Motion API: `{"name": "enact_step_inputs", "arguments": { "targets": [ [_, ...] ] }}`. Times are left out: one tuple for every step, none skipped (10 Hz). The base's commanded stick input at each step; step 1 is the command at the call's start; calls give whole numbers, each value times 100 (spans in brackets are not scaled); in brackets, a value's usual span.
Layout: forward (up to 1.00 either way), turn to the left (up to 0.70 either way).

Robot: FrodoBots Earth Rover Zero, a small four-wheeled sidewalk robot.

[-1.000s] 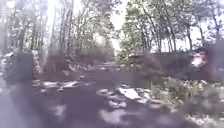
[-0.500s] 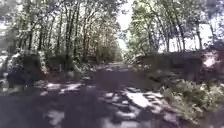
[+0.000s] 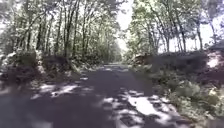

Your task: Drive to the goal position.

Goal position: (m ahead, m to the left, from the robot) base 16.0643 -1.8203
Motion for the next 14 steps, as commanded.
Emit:
{"name": "enact_step_inputs", "arguments": {
  "targets": [
    [45, 0],
    [45, 0],
    [45, 0],
    [45, 0],
    [45, 0],
    [45, 0],
    [45, 0],
    [45, 0],
    [45, 0],
    [45, 0],
    [45, 0],
    [45, 0],
    [45, 0],
    [45, 0]
  ]
}}
